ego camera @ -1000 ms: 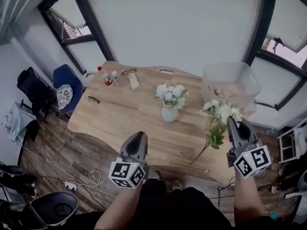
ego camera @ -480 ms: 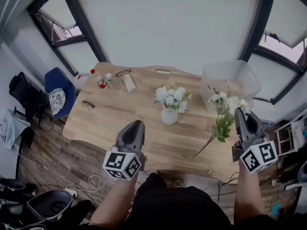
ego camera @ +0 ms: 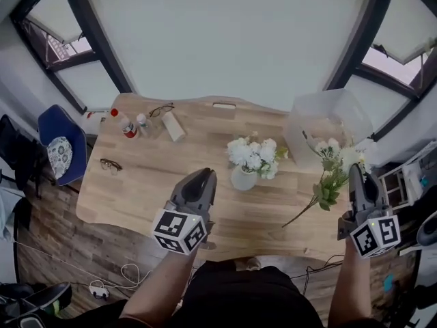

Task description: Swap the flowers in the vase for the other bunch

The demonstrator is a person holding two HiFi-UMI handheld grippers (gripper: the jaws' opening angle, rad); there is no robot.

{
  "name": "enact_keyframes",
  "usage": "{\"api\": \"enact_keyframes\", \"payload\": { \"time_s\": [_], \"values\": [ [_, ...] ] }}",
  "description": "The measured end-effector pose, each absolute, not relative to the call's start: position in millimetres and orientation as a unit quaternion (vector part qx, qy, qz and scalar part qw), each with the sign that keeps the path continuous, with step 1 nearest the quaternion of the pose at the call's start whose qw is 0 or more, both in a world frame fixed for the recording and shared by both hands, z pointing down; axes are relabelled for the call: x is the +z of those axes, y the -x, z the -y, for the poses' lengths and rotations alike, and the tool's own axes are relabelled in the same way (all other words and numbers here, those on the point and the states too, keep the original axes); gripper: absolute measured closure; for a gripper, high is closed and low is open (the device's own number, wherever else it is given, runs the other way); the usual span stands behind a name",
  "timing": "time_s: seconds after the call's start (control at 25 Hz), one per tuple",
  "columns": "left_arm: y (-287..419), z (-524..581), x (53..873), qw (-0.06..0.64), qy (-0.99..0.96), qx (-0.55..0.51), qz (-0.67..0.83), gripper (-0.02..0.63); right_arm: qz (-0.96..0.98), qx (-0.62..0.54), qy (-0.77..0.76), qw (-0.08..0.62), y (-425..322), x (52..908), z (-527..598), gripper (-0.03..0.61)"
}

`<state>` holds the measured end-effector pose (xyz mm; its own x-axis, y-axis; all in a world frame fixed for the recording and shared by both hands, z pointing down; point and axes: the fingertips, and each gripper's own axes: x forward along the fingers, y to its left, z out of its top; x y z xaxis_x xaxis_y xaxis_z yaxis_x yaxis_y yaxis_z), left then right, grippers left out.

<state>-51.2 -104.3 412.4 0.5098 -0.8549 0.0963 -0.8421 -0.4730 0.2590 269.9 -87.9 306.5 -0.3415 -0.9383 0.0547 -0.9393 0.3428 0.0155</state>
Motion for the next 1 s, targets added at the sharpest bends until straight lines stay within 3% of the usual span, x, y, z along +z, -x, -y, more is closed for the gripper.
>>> {"api": "enact_keyframes", "payload": {
  "time_s": [0.32,0.52,1.0],
  "values": [
    [45,137,416,0.145,-0.899,-0.032,0.411,0.589,0.786,0.018,-0.617,0.038,-249,312,94,0.526],
    [31,154,421,0.156,-0.907,-0.027,0.390,0.488,0.782,0.022,-0.621,0.057,-244,315,95,0.526],
    [-15,179,453,0.176,-0.914,0.014,0.366,0.445,0.792,0.042,-0.606,0.053,-268,346,122,0.526]
  ]
}}
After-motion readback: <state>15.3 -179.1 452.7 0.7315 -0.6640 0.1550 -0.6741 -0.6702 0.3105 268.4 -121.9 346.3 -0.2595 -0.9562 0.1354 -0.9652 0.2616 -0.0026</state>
